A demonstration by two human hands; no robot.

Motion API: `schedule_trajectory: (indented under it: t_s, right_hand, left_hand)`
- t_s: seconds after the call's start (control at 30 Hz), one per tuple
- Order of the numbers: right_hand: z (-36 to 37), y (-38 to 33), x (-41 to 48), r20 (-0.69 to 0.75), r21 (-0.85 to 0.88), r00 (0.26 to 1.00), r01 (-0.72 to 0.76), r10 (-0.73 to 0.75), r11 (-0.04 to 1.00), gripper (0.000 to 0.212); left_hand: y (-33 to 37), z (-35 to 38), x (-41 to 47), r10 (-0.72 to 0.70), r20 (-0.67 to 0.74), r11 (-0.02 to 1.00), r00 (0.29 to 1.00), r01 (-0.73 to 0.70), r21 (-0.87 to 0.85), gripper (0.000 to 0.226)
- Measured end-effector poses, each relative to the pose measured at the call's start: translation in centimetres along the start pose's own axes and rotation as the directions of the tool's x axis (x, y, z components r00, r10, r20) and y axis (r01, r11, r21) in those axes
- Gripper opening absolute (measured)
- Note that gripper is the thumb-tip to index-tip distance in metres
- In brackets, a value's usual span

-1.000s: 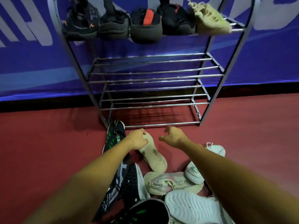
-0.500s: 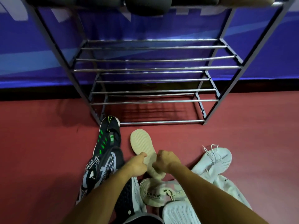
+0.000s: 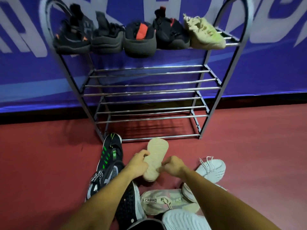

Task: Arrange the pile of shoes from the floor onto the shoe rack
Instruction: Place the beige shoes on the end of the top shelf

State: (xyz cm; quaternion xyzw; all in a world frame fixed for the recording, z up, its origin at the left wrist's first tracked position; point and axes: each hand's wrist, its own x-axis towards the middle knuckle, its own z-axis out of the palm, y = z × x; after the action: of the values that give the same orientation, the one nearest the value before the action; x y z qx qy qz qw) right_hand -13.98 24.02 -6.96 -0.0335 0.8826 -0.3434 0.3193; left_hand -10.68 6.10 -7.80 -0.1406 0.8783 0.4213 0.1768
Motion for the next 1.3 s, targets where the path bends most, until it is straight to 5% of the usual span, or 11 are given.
schedule_trajectory:
  t_s: [0.13, 0.3, 0.6, 0.8, 1.0, 1.07, 1.2, 1.3]
  right_hand:
    - [-3.2, -1.9, -4.0, -0.055, 0.289, 0.998, 0.048, -0.033, 0.956, 0.031]
    - [-10.3, -5.7, -9.7, -0.219, 0.391, 0.968, 0.199, -0.119, 0.899, 0.024]
    - [-17.8, -9.6, -17.1, -0.434, 0.531, 0.895, 0.348, -0.104, 0.773, 0.04]
    - [-19.5, -10.6, -19.4, -0.48, 0.504, 0.861, 0.43, -0.171, 0.749, 0.049]
    - [-19.3, -11.5, -20.0, -0.425, 0.4, 0.85, 0.485, -0.312, 0.778, 0.034]
    - [-19.5, -11.7, -20.0, -0.421, 0.401, 0.844, 0.502, -0.333, 0.766, 0.028]
    - [-19.9, -12.0, -19.9, -0.498, 0.45, 0.823, 0.514, -0.273, 0.73, 0.018]
    - [-19.9, -11.9, -19.5, -0.656, 0.398, 0.739, 0.514, -0.156, 0.76, 0.008]
  left_hand:
    - [4.1, -2.8, -1.9, 0.069, -0.015, 0.996, 0.997, -0.07, -0.058, 0.051]
    - [10.6, -6.2, -4.9, 0.184, -0.111, 0.974, 0.977, -0.197, -0.113, 0.021]
    - [21.3, -10.3, -12.8, 0.307, -0.143, 0.902, 0.941, -0.336, -0.273, 0.033]
    - [23.6, -11.0, -15.1, 0.298, -0.058, 0.893, 0.953, -0.3, -0.335, 0.071]
    - [23.4, -10.3, -15.2, 0.292, 0.11, 0.896, 0.95, -0.231, -0.38, 0.05]
    - [23.4, -10.4, -15.1, 0.274, 0.122, 0.877, 0.954, -0.196, -0.438, 0.061]
    - [23.1, -11.0, -14.5, 0.185, 0.101, 0.796, 0.978, -0.088, -0.599, 0.066]
    - [23.0, -11.6, -14.3, 0.144, 0.109, 0.75, 0.984, -0.037, -0.66, 0.06]
